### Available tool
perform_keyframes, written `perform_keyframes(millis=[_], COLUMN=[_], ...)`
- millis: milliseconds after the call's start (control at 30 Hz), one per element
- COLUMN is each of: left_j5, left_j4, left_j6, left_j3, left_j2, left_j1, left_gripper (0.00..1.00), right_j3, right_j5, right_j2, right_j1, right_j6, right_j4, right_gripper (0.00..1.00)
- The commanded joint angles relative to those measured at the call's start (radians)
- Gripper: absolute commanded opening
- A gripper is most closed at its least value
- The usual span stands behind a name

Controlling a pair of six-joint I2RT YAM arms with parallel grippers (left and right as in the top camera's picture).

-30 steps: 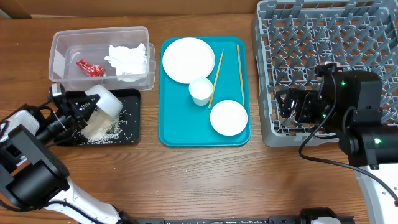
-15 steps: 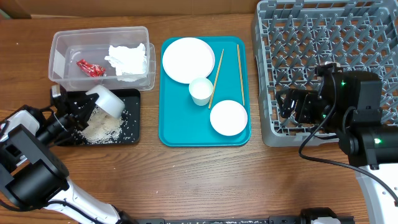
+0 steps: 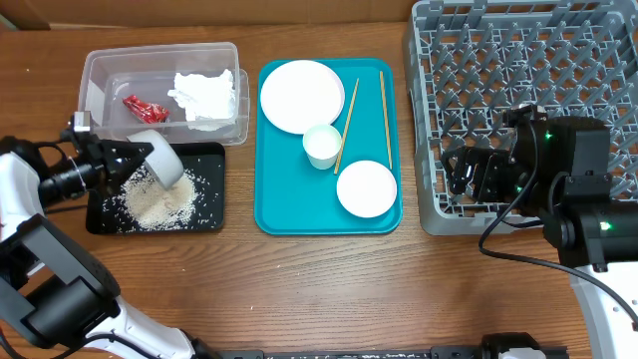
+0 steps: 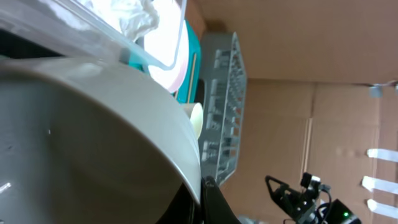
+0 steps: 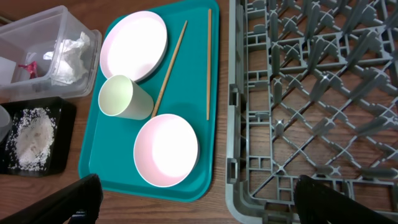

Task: Sort waste into correct bins and load items into the dishwasher
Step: 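Tip the rice bowl over the black tray to dump the rice, then return the empty bowl to the teal tray and grasp the white cup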

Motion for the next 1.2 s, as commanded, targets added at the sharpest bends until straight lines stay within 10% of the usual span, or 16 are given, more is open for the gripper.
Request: perform_keyframes(millis=[0,600,1167], left_j5=[-0.111,-1.108,-1.252], left_j4=[-0.048,0.080,0.164], left_j6=[0.058,-0.373,-0.471], left_j3=[0.082,0.111,0.067], left_j2=[-0.035,-0.066,-0.007], left_j1=[-0.082,-1.000,-1.184], left_gripper=[0.04,0.04,0.18], right_j3=[0.021,0.021,0.021], right_j5=[-0.008,-0.008,-0.008], right_j2=[0.000,0.000,0.000], right_j1=[0.008,0.008,0.008], right_j6=[0.000,0.000,0.000], right_j4=[0.012,0.023,0.027], right_gripper=[1.00,1.00,1.00])
